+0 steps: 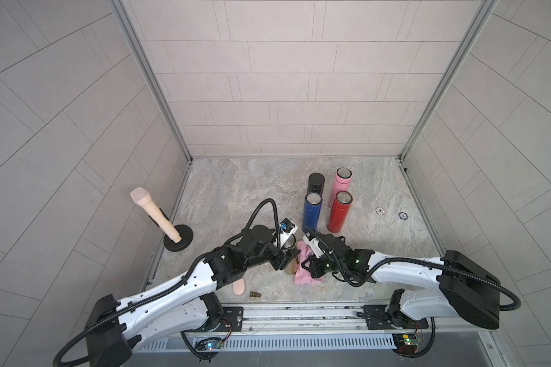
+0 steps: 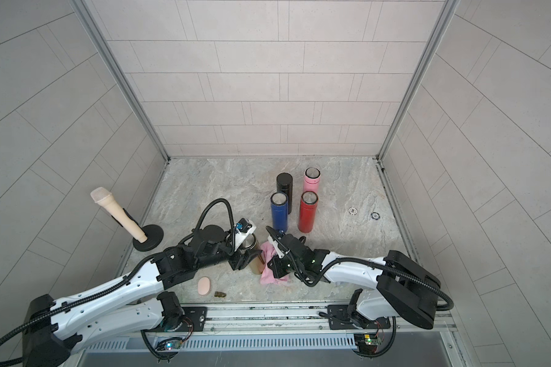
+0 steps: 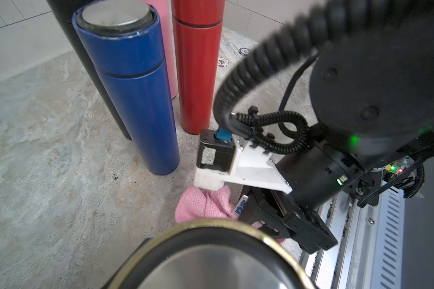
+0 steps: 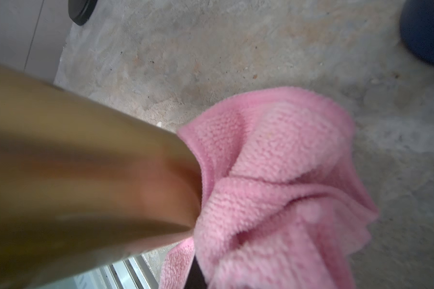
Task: Wipe the surface of the thermos
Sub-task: Wipe the dirt from the surface of the thermos.
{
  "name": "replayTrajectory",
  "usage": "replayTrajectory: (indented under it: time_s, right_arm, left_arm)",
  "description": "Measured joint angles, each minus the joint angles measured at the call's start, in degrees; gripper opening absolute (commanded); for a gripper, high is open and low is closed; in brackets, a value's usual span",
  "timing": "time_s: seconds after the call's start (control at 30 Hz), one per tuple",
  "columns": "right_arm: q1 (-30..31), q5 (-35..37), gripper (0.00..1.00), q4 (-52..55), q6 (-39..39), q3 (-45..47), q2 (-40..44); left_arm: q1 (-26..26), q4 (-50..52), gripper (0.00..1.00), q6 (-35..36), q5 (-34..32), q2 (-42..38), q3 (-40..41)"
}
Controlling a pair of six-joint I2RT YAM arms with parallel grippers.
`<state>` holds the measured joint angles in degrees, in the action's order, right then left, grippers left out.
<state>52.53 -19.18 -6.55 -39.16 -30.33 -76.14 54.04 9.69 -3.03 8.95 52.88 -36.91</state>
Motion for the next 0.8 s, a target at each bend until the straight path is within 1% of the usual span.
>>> replayTrajectory:
  time_s: [0.13,0.33,0.43,0.53,0.6,0.73,0.8]
  right_arm:
    - [-2.95,-3.5,0.0,0.31,0.42,-1.36,3.13]
    - [-3.85,-6.47,0.0,3.17,1.62,-7.85,16.33]
    - [-3.78,-7.67,0.0,2.64,1.66,-10.16,20.22]
    - [-3.61,-8.11,0.0,1.03,1.38,-9.01,20.57]
    - [-3.58,-7.8,0.0,-1.4,0.46,-5.6,19.47]
    - [-2.93,-5.92,0.0,-3.26,-1.64,2.54,14.95]
    - [-2.08,-5.16,0.0,-3.04,-2.1,5.01,12.39]
  left_arm:
    - [0.11,-1.05,0.0,0.48,1.46,0.72,1.01]
    - [0.11,-1.95,0.0,0.5,1.77,0.9,1.27]
    - [0.11,-2.14,0.0,0.46,1.75,0.92,1.29]
    - [0.13,-2.19,0.0,0.04,1.36,0.94,1.29]
    - [0.13,-2.19,0.0,-0.52,1.14,0.96,1.29]
    - [0.13,-1.97,0.0,-2.58,0.42,0.96,1.09]
    - [0.15,-1.42,0.0,-4.31,-0.22,0.96,0.66]
